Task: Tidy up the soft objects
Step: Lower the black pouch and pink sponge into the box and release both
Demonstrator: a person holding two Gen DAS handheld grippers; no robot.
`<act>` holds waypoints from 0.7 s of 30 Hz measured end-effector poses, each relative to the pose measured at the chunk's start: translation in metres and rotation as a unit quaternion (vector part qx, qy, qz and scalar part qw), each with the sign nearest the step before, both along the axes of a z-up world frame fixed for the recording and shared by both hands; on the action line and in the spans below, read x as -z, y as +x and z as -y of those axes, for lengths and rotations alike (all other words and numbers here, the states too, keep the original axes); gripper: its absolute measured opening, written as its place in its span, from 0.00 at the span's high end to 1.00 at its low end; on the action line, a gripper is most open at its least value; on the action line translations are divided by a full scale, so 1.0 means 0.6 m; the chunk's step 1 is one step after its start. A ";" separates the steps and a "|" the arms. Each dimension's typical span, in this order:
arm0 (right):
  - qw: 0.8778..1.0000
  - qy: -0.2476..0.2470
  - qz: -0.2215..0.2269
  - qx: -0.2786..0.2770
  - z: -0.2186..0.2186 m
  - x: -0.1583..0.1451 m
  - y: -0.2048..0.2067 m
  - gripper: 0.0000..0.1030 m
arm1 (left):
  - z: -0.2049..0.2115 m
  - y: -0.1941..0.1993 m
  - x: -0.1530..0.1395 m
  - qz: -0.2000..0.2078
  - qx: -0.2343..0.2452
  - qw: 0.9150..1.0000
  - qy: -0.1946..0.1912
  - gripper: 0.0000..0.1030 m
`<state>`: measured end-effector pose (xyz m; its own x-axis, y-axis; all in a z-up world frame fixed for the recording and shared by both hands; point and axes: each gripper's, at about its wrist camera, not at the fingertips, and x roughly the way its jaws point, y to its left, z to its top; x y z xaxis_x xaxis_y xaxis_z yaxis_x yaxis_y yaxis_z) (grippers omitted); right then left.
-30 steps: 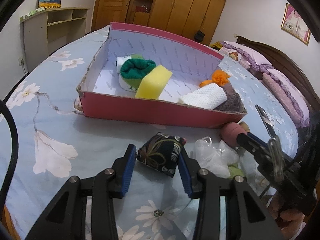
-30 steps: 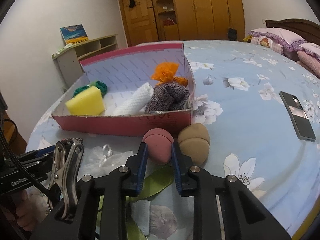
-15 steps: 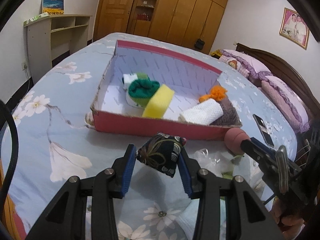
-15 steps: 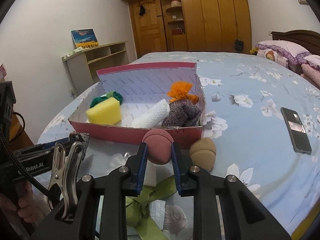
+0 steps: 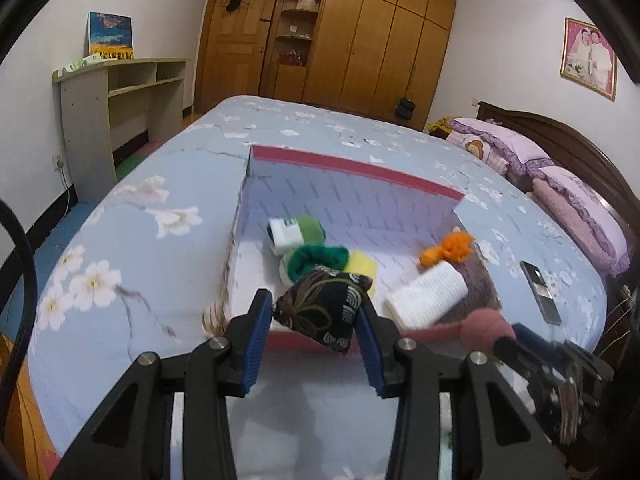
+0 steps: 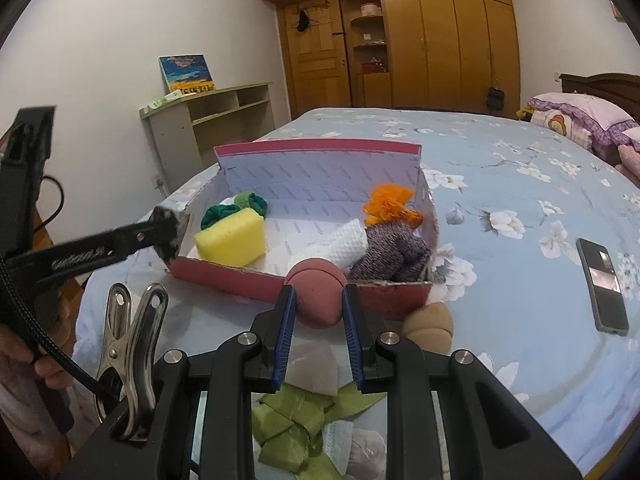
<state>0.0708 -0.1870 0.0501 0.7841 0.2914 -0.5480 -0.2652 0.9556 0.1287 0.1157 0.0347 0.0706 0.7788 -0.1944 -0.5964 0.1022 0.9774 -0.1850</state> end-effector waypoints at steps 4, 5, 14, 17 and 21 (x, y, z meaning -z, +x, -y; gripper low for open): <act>1.000 -0.002 0.000 -0.007 -0.007 0.000 0.003 0.76 | -0.003 0.021 0.002 0.004 -0.001 1.000 0.005 0.58; 1.000 -0.002 0.000 -0.008 -0.009 0.000 0.004 0.76 | -0.004 0.026 0.003 0.004 -0.002 1.000 0.007 0.58; 1.000 -0.004 -0.001 -0.015 -0.018 0.002 0.010 0.76 | -0.015 0.054 0.025 0.005 -0.018 1.000 0.017 0.58; 1.000 -0.005 -0.001 -0.016 -0.021 0.003 0.010 0.76 | -0.018 0.060 0.036 -0.004 -0.023 1.000 0.017 0.58; 1.000 -0.005 -0.002 -0.016 -0.023 0.004 0.010 0.76 | -0.019 0.058 0.043 -0.008 -0.024 1.000 0.013 0.57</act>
